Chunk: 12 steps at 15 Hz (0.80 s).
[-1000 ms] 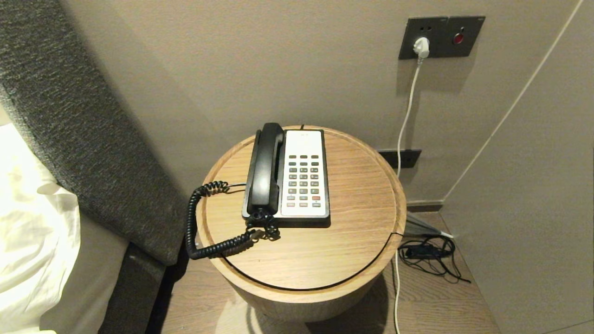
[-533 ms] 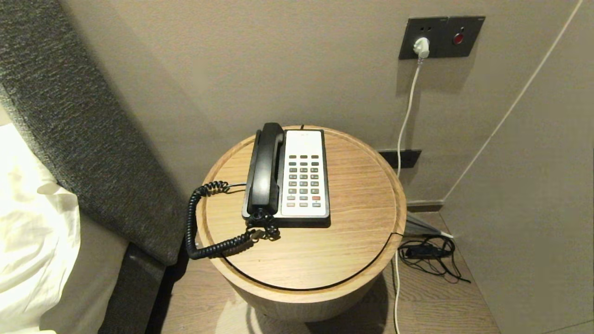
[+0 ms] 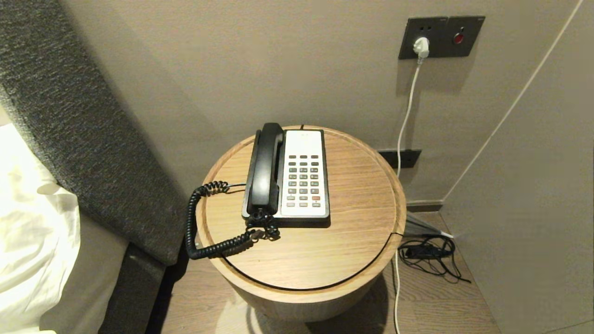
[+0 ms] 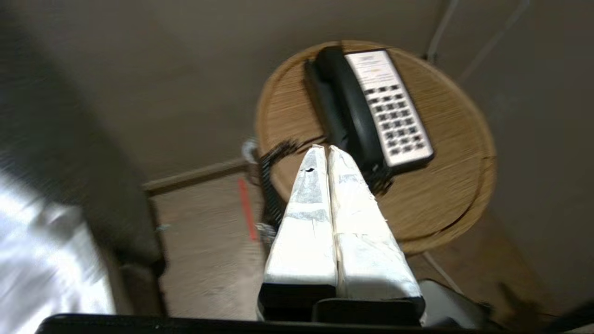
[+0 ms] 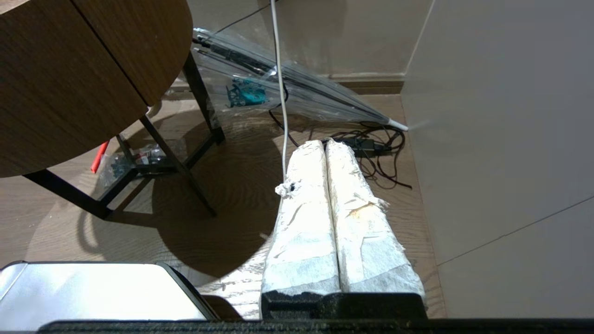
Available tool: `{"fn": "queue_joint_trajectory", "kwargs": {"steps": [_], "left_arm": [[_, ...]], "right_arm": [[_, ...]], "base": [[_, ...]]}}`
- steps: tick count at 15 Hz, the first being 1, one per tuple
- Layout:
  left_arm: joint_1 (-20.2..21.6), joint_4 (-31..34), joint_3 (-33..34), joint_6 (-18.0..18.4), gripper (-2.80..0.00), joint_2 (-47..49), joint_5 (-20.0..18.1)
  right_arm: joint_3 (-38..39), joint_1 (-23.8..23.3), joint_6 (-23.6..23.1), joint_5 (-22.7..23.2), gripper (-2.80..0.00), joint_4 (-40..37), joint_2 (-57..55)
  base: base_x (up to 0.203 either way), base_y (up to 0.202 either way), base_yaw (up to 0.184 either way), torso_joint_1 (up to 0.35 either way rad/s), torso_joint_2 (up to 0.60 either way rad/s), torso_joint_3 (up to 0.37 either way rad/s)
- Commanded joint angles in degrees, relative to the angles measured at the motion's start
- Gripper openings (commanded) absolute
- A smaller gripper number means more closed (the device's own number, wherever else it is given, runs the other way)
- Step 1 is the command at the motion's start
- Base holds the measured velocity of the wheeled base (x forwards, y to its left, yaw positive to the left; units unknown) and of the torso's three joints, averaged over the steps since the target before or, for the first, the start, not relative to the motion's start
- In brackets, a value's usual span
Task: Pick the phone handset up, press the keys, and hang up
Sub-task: Pick up the desk phone handset
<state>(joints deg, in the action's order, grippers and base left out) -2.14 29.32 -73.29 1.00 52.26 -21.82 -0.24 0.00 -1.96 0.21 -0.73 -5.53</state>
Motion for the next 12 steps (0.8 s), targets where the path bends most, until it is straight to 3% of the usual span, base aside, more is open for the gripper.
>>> {"fn": "queue_joint_trajectory", "kwargs": {"steps": [1,4,5,7,9,12], "left_arm": [[-3.75,1.07,-11.77,-1.5,-2.8,20.75,-1.3],[-16.1,5.05,-25.54,-10.24,-2.8,34.71,-0.83],[-20.42,7.92,-28.34,-11.4,-2.8,38.23,1.88],[-27.73,12.67,-31.81,-10.19,-2.8,43.52,15.05],[-33.0,14.39,-33.37,-8.02,-2.8,46.87,20.39],[-33.86,15.38,-34.08,-6.09,-2.8,49.04,27.44]], "right_arm": [[-0.02,0.0,-0.06,0.14,-2.8,-0.15,-0.09],[-0.02,0.0,-0.06,0.14,-2.8,-0.15,-0.09],[-0.02,0.0,-0.06,0.14,-2.8,-0.15,-0.09],[-0.02,0.0,-0.06,0.14,-2.8,-0.15,-0.09],[-0.02,0.0,-0.06,0.06,-2.8,-0.15,-0.09],[-0.02,0.0,-0.06,0.06,-2.8,-0.06,-0.09]], "base": [[0.0,0.0,0.0,0.0,0.0,0.0],[0.0,0.0,0.0,0.0,0.0,0.0],[0.0,0.0,0.0,0.0,0.0,0.0],[0.0,0.0,0.0,0.0,0.0,0.0],[0.0,0.0,0.0,0.0,0.0,0.0],[0.0,0.0,0.0,0.0,0.0,0.0]]}}
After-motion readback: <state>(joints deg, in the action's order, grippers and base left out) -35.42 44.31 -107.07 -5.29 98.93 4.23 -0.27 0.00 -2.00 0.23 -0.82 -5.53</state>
